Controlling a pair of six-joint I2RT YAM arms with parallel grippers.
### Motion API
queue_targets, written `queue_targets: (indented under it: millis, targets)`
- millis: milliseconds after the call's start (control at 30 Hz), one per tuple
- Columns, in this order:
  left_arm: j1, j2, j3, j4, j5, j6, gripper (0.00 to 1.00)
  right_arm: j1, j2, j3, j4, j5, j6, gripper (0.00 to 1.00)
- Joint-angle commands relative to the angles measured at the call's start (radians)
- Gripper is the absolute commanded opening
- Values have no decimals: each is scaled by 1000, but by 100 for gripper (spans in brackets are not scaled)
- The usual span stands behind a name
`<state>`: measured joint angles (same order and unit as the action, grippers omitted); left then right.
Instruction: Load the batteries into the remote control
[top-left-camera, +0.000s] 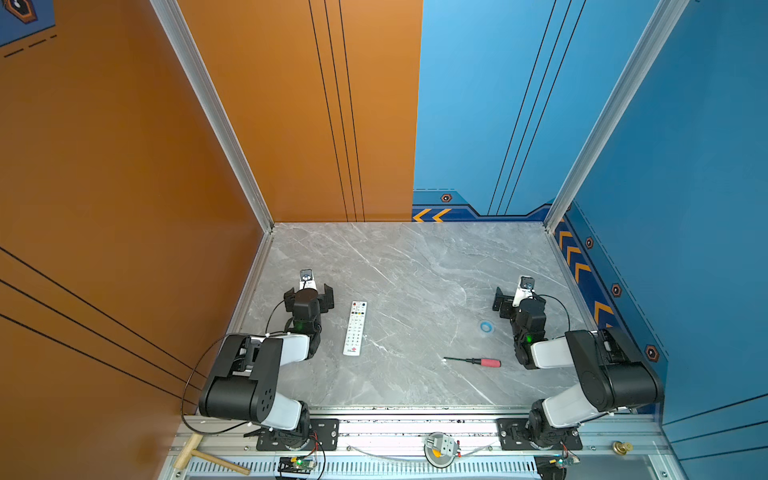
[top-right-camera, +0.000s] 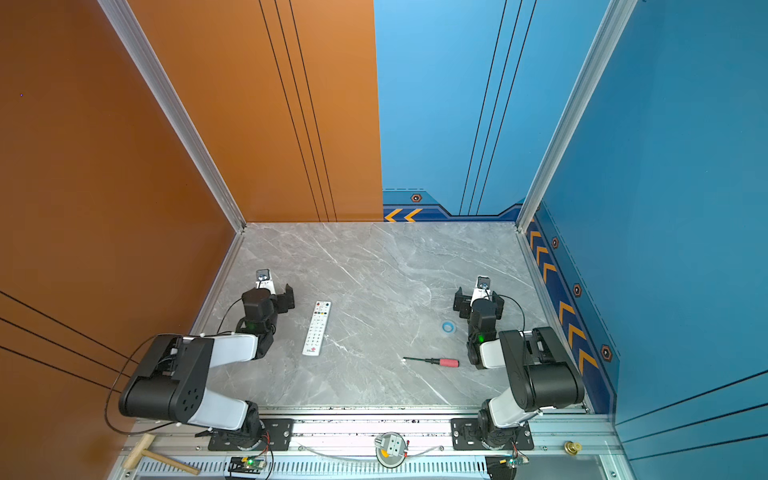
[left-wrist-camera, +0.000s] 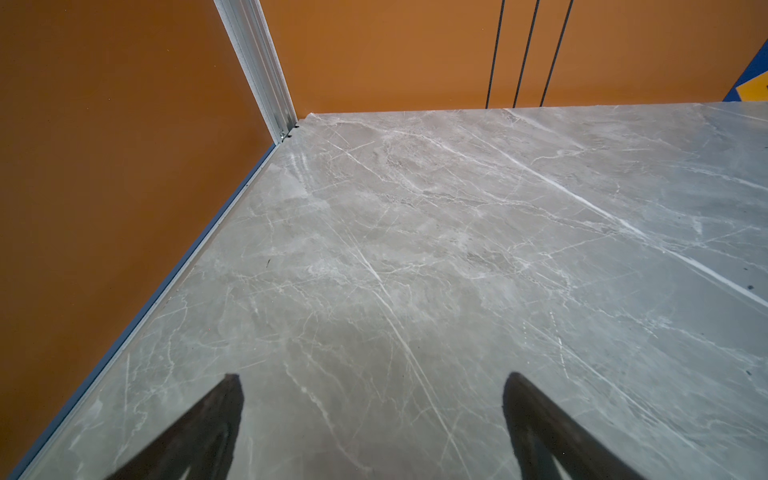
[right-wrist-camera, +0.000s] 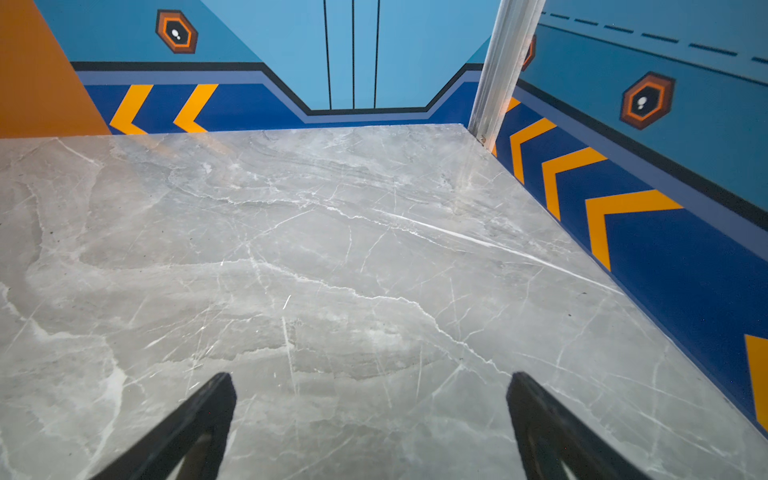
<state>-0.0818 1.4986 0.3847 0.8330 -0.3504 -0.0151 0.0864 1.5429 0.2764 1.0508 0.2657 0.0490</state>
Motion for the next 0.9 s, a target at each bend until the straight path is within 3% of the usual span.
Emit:
queue_targets:
  millis: [0, 167, 867]
  targets:
    - [16, 65, -24, 137, 15, 1, 98, -24, 3, 15, 10, 71, 43, 100]
    - [17, 66, -24, 132, 18, 1, 98, -25, 2, 66, -86, 84, 52, 100]
    - [10, 70, -20, 130, 13, 9, 98, -16, 5, 73, -97, 58, 31, 100]
